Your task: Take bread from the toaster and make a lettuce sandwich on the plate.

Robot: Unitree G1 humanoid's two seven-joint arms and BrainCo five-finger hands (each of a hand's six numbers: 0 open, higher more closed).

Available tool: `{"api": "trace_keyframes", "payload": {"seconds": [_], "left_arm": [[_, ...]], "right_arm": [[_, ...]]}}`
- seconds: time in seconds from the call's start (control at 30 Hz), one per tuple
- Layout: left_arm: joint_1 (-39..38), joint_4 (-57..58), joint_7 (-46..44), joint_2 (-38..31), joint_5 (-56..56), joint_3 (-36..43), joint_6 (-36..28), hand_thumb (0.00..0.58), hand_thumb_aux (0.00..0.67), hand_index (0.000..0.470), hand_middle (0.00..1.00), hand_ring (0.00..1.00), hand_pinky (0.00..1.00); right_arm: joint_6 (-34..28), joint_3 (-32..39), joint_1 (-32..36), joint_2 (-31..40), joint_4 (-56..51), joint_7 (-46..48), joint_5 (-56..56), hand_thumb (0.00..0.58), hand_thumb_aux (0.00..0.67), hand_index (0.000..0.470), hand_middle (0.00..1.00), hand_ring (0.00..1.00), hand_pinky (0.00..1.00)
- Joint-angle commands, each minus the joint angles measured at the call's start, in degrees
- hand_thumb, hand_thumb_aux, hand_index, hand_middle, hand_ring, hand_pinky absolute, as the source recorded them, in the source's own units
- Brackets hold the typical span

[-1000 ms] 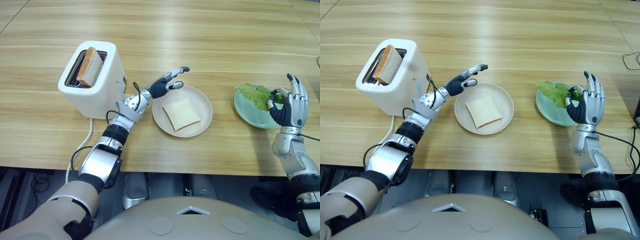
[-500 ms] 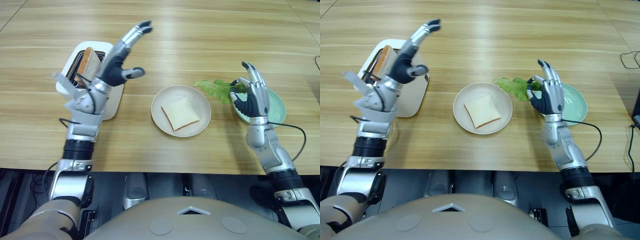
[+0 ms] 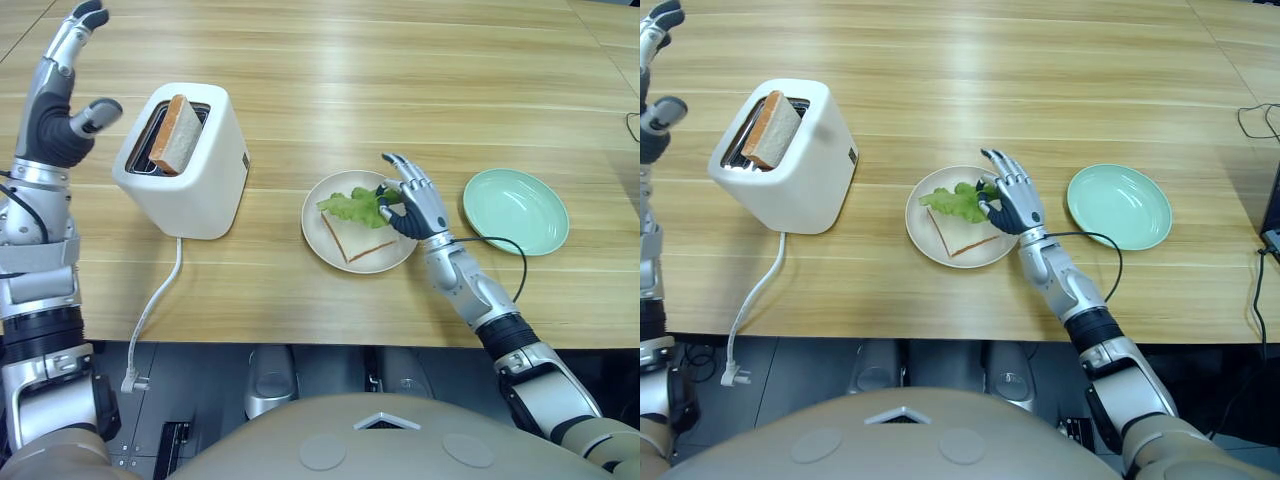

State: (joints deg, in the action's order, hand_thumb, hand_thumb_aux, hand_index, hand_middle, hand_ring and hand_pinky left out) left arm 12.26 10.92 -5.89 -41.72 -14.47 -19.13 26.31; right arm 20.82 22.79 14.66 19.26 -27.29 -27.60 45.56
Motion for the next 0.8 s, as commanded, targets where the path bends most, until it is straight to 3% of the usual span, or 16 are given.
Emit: {"api": "trace_keyframes", "payload": {"seconds": [0.03, 0.5, 0.53, 0.57, 0.6, 0.63, 0.8], "left_arm": [[-1.0, 4.07, 1.96, -0.83, -6.64, 3.95, -2.97, 0.0, 0.0, 0.0, 0.0, 0.0, 0.0], [0.68, 10.77, 5.3, -4.32, -16.3, 12.67, -7.3, 0.0, 0.0, 0.0, 0.0, 0.0, 0.0], [0.81, 10.9, 5.16, -4.34, -16.39, 13.2, -7.33, 0.0, 0.0, 0.0, 0.0, 0.0, 0.0], [0.93, 11.09, 4.8, -4.35, -16.28, 13.7, -7.26, 0.0, 0.0, 0.0, 0.0, 0.0, 0.0], [1.0, 11.27, 4.52, -4.36, -16.19, 14.12, -7.25, 0.0, 0.0, 0.0, 0.0, 0.0, 0.0], [1.03, 11.39, 4.52, -4.4, -16.26, 14.46, -7.44, 0.0, 0.0, 0.0, 0.0, 0.0, 0.0], [0.86, 11.21, 4.4, -4.25, -16.1, 16.13, -7.7, 0.0, 0.0, 0.0, 0.0, 0.0, 0.0]], "right_arm": [[0.93, 1.4, 0.69, -0.22, -3.37, -0.51, 0.45, 0.58, 0.67, 0.46, 0.0, 0.0, 0.0], [2.36, 2.47, -1.43, 1.15, -2.35, -0.9, 1.05, 0.58, 0.67, 0.46, 0.0, 0.0, 0.0], [2.3, 2.34, -1.62, 1.23, -2.0, -1.0, 0.97, 0.48, 0.391, 0.269, 0.0, 0.0, 0.0], [2.22, 2.27, -1.75, 1.27, -1.75, -1.07, 0.91, 0.313, 0.215, 0.148, 0.0, 0.0, 0.0], [2.18, 2.17, -1.91, 1.34, -1.39, -1.02, 0.82, 0.096, 0.058, 0.04, 0.0, 0.0, 0.0], [2.31, 2.05, -2.05, 1.37, -1.08, -1.0, 0.64, 0.0, 0.0, 0.0, 0.0, 0.0, 0.0], [2.6, 1.73, -2.47, 1.43, 0.41, -0.67, 0.2, 0.0, 0.0, 0.0, 0.0, 0.0, 0.0]]}}
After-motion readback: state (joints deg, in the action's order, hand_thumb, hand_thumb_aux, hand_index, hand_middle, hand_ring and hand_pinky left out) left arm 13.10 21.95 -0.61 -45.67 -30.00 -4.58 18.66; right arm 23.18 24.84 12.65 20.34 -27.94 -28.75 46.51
